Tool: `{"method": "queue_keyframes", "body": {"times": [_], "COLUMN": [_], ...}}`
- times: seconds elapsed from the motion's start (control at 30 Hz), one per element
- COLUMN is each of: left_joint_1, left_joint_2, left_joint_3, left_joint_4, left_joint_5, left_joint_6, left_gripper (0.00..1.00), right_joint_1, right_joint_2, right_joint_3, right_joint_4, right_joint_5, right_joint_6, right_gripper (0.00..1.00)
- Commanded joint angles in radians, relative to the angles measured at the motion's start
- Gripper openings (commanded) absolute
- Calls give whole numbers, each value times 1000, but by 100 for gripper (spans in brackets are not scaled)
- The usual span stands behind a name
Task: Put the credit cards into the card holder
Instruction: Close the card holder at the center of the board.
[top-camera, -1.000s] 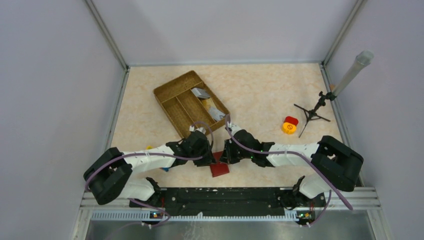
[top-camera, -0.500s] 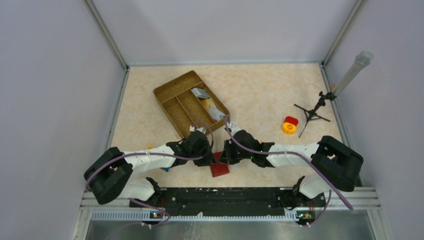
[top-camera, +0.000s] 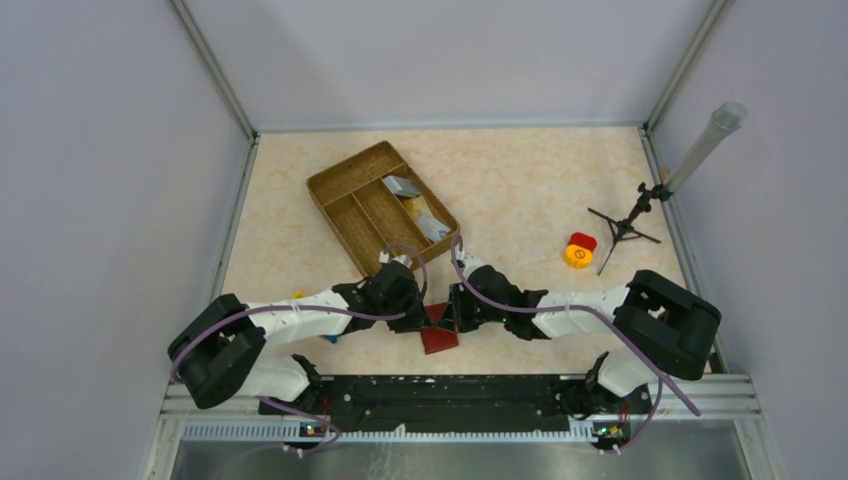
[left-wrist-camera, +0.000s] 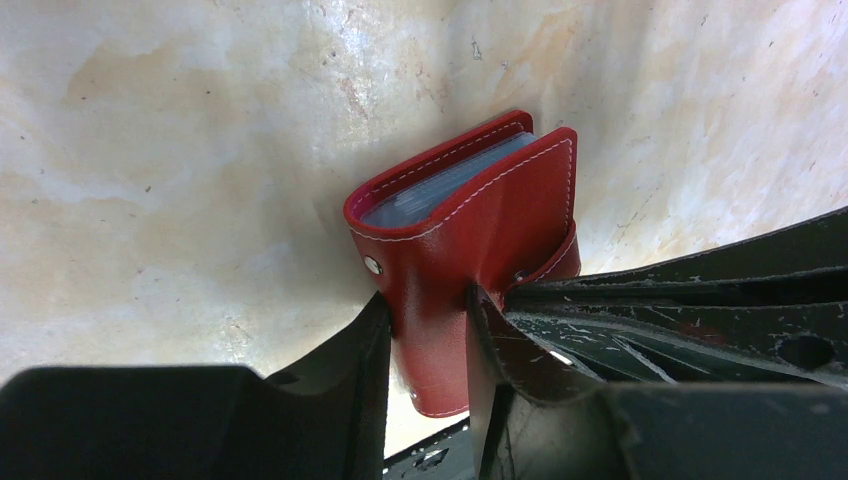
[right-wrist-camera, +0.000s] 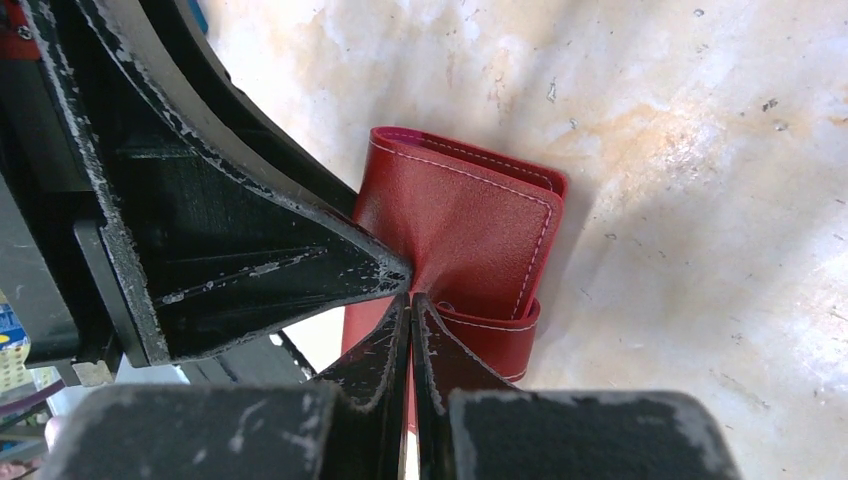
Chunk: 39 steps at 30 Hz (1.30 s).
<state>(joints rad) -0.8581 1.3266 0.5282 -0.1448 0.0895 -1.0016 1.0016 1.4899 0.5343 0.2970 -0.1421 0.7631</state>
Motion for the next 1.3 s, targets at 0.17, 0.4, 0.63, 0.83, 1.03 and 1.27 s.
{"method": "queue_keyframes", "body": {"times": [0.17,0.4,0.63,0.83,1.03,1.27], "left_joint_1": [-4,-4,-4,-5,-5,-4], "left_joint_2": [27,20,18,23,26,33], "left_joint_3": [-50,-46,-46,-44,-46,-46], "left_joint_4": [-108,-107,-104,-102,-98,-93], "left_joint_5": [-49,-49,-48,-47,-43,-41], "left_joint_6": [12,17,18,21,21,22], "left_gripper": [31,31,31,31,31,31], "right_joint_1": [14,15,48,113,147,160], "right_joint_2": [-62,-229,-154,-62,8,43], "right_joint_3": [36,132,214,306,370,407], "right_joint_4": [-36,-308,-498,-562,-630,-696], "right_joint_5": [-2,88,225,297,369,404], "right_joint_6": [-52,-153,-176,-177,-160,-150], "right_gripper": [0,38,47,48,40,33]}}
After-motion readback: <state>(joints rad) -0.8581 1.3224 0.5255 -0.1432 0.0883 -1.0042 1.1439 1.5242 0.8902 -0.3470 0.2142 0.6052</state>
